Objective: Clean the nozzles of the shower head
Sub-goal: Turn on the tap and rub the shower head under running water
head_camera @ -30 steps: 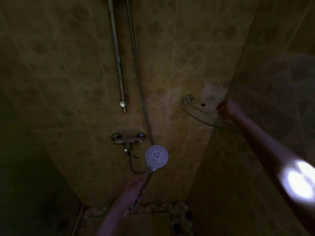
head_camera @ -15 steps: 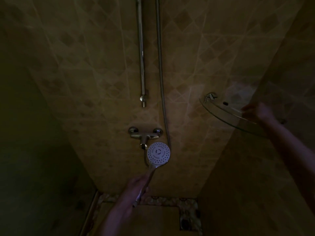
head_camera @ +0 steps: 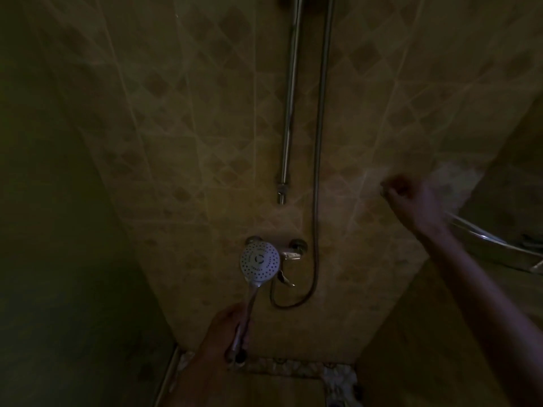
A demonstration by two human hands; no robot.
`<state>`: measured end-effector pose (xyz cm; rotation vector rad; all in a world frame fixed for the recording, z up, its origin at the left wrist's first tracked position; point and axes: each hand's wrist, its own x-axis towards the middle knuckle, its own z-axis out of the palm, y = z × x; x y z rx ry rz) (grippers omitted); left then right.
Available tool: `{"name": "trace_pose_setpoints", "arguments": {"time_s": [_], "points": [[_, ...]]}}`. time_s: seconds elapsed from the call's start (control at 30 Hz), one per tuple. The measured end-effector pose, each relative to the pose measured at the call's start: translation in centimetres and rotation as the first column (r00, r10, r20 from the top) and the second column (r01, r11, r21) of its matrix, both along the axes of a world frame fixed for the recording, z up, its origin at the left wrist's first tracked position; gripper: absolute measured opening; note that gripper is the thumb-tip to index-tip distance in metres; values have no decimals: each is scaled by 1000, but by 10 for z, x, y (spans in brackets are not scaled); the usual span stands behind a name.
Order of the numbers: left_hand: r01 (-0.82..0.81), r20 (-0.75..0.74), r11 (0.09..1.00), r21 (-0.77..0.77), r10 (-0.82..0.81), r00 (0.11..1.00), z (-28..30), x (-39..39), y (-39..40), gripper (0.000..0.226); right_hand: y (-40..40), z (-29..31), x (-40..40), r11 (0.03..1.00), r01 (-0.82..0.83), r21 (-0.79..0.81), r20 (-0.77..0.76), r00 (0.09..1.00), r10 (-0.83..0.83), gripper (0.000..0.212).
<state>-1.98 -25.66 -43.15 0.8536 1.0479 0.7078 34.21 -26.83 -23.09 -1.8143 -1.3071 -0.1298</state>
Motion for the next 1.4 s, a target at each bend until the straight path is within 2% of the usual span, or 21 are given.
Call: {"name": "trace_pose_setpoints", "arguments": {"time_s": [0.1,0.27,0.33,0.4,0.47,0.57,0.67,0.77,0.87,0.93,1.03,1.17,1.4], "points": [[-58,30,998,6,57,998,13,-9,23,35,43,3,-31,998,-58,13,-130,990,59,11],[-56,95,982,180,39,995,47,-19,66,37,101,34,-57,983,-145,110,-269,948,169,9],[-60,120,973,223,34,992,61,-20,84,36,118,55,-62,984,-135,113,-185,971,154,15],[-65,160,968,242,26,987,76,-18,100,32,135,77,-66,987,-140,82,-48,988,144,32],[-61,205,960,273,4,979,96,-17,114,27,149,102,-69,986,-122,115,-7,992,124,46],[-68,270,939,337,-28,962,133,-14,134,21,163,140,-69,971,-117,209,22,993,115,30],[-88,253,911,403,-19,967,173,-7,151,18,171,169,-68,970,-141,200,-140,975,171,40],[-102,227,867,488,-13,974,206,-2,160,21,178,184,-68,953,-192,232,-235,940,247,36],[-99,217,835,542,-25,976,227,0,159,22,182,194,-80,914,-239,328,-374,856,358,35],[-103,229,827,553,-32,973,232,0,156,23,185,198,-85,895,-210,392,-468,792,391,35],[-97,220,819,565,-36,975,229,0,152,26,187,209,-84,880,-165,445,-510,761,401,31],[-90,210,841,534,-28,977,215,-2,152,25,183,229,-81,855,-130,503,-444,810,384,20],[-85,205,876,475,-16,979,197,-7,158,19,185,234,-72,863,-180,471,-439,801,407,20]]}}
